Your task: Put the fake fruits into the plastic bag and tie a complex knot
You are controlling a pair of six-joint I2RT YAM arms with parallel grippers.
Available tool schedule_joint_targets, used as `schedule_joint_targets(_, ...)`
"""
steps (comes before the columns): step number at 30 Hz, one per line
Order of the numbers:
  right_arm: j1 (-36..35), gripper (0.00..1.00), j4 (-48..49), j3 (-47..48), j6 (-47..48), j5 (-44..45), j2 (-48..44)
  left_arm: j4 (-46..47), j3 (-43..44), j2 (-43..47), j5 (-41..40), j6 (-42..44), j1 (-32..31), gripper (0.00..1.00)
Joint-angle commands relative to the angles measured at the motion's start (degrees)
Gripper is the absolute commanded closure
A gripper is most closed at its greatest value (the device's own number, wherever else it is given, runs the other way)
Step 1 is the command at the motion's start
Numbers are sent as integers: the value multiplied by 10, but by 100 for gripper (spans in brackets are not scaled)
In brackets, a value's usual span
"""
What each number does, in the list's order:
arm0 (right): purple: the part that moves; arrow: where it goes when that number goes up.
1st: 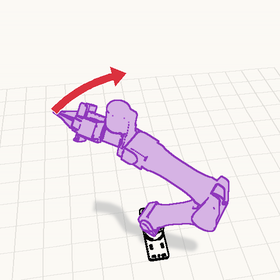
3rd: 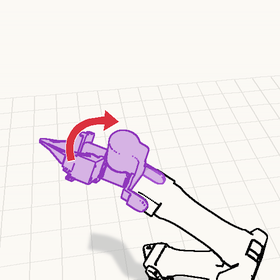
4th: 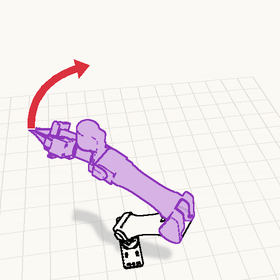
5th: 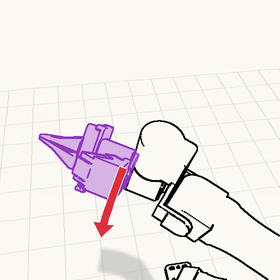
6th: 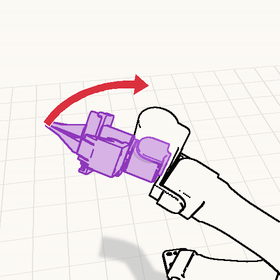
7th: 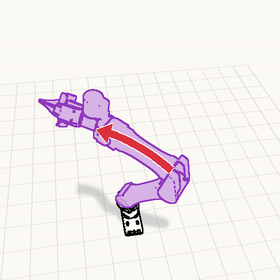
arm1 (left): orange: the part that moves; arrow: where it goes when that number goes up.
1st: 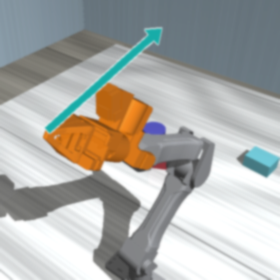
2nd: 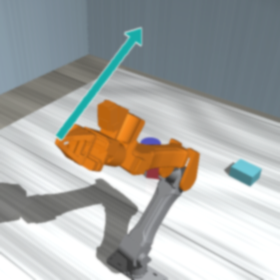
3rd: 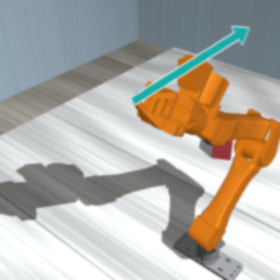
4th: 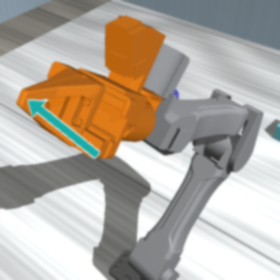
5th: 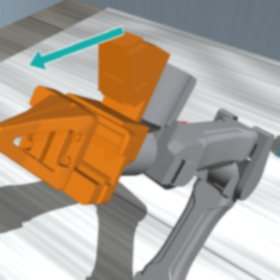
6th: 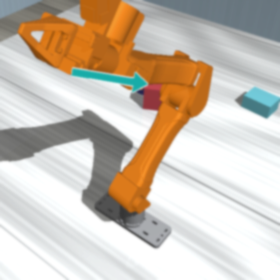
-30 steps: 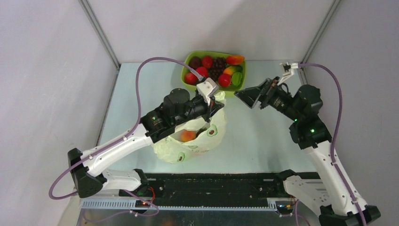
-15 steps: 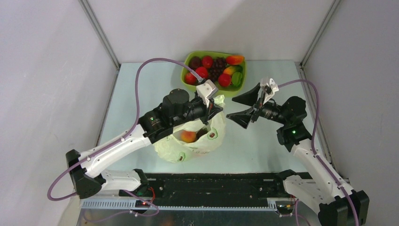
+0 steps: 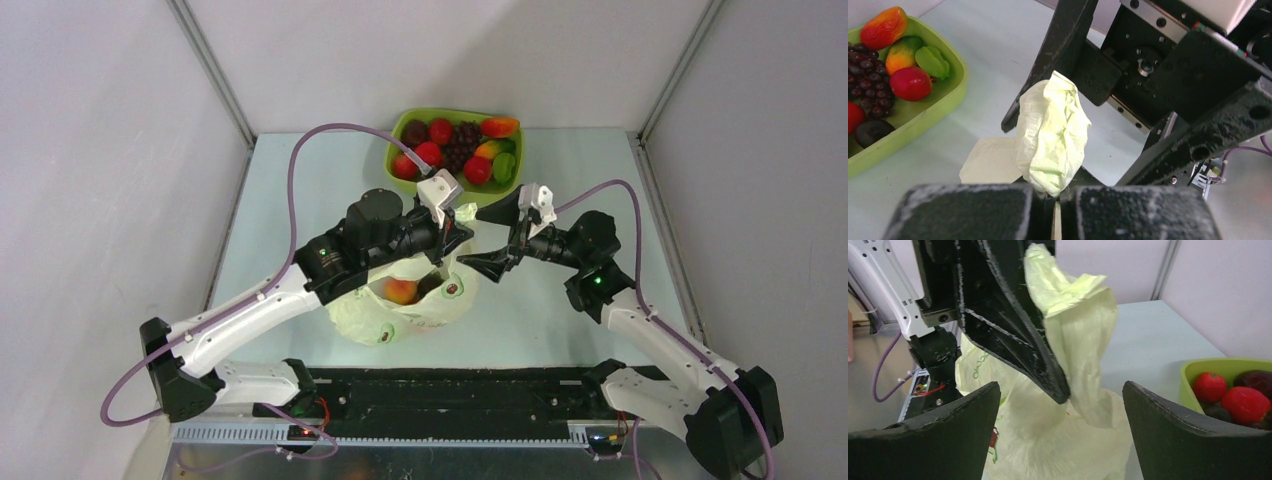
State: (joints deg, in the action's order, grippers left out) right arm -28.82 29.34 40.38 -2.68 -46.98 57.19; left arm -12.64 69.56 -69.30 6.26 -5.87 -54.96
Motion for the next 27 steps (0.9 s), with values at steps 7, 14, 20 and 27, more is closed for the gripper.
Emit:
schedule_joint_targets(7, -48, 10, 100, -25, -37, 36, 11, 49, 9, 26, -31, -28, 0, 100)
schedule_joint_targets(14, -62, 26, 110, -45, -51, 111, 7, 58, 4, 28, -35, -37, 6, 100)
schedule_joint_targets(20, -67, 36, 144, -47, -70, 130, 11, 65, 0, 26, -28, -43, 8, 100)
schedule_joint_targets(27, -75, 53, 166, -47, -84, 151, 25, 70, -2, 27, -26, -47, 9, 100)
